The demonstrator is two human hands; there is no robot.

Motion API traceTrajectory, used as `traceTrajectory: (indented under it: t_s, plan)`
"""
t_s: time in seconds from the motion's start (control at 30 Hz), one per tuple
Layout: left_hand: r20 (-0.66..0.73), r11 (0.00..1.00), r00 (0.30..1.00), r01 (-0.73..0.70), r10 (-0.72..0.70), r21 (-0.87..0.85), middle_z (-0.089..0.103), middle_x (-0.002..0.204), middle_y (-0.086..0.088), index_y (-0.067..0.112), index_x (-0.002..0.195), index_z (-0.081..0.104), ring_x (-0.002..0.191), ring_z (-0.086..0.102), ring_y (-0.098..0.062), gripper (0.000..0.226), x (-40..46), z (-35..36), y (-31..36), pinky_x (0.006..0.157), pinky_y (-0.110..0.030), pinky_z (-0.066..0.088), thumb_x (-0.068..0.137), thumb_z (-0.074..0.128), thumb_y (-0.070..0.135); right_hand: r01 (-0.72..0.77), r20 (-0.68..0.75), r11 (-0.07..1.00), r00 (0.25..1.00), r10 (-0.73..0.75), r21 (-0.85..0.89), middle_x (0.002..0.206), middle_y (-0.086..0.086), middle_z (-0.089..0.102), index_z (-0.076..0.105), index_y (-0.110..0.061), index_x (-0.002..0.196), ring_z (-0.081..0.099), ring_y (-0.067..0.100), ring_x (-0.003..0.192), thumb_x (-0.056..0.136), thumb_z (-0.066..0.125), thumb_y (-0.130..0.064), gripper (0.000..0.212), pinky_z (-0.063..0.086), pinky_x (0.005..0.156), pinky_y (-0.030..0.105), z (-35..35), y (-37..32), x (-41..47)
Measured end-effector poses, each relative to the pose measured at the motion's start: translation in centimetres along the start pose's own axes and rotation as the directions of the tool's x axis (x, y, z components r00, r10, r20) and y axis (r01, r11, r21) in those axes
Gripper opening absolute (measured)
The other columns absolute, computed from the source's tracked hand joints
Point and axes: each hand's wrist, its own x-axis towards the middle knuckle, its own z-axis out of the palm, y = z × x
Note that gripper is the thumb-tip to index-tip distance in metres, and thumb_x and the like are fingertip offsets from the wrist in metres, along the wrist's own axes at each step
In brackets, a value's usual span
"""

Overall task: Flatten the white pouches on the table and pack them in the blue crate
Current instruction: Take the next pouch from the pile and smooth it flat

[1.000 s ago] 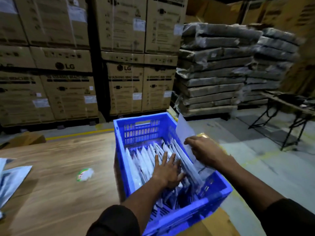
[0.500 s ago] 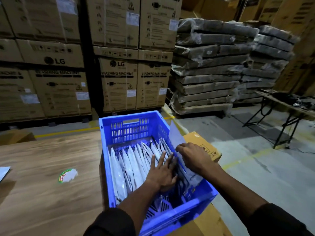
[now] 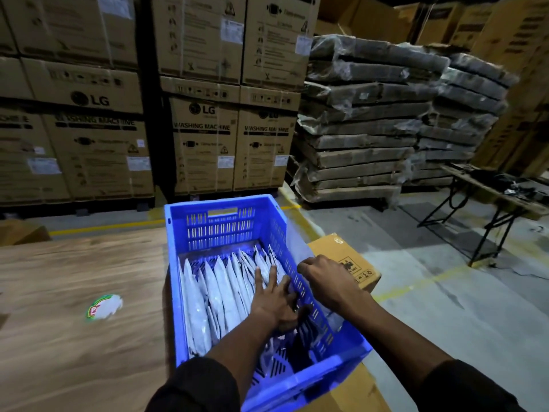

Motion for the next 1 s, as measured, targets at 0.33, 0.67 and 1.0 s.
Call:
traceTrajectory:
  t_s: [0.33,0.67,1.0]
  plan:
    - [0.023,0.987,0.999,0.037,-0.041,0.158,0.023,0.166,0.003,0.029,0.162,0.015,0.15,-0.02,-0.048,0.08,0.1,0.6,-0.1,0.09,-0.081,-0.031,0.089,0.019,0.064,-0.027,0.101,1.0,0.995,0.026,0.009,0.115,0.011,0.061,0.058,-0.009,0.114,0.056,0.032,0.109,0.089,0.062,-0.011,0.025,0.048,0.074,0.04,2.8,-1.5,0.9]
    - [0.075,0.997,0.997,0.02,-0.026,0.079,0.014,0.169,0.003,0.028,0.162,0.017,0.149,-0.025,-0.046,0.074,-1.0,-0.9,-1.0,0.098,-0.08,-0.025,0.094,0.033,0.055,-0.076,0.24,0.994,0.969,0.056,0.075,0.12,0.009,0.062,0.063,-0.015,0.113,0.064,0.037,0.107,0.085,0.062,-0.016,0.028,0.052,0.082,0.042,3.5,-2.8,2.1]
    - [-0.223,0.989,0.964,0.141,-0.148,-0.046,0.02,0.167,-0.004,0.018,0.156,0.03,0.156,0.002,-0.031,0.063,-4.9,-6.8,-7.6,0.114,-0.073,-0.001,0.1,0.045,0.042,-0.094,-0.061,0.983,0.993,0.104,0.156,0.118,0.005,0.064,0.058,-0.02,0.114,0.062,0.03,0.11,0.093,0.054,-0.027,0.023,0.049,0.078,0.039,-1.0,-6.9,5.5]
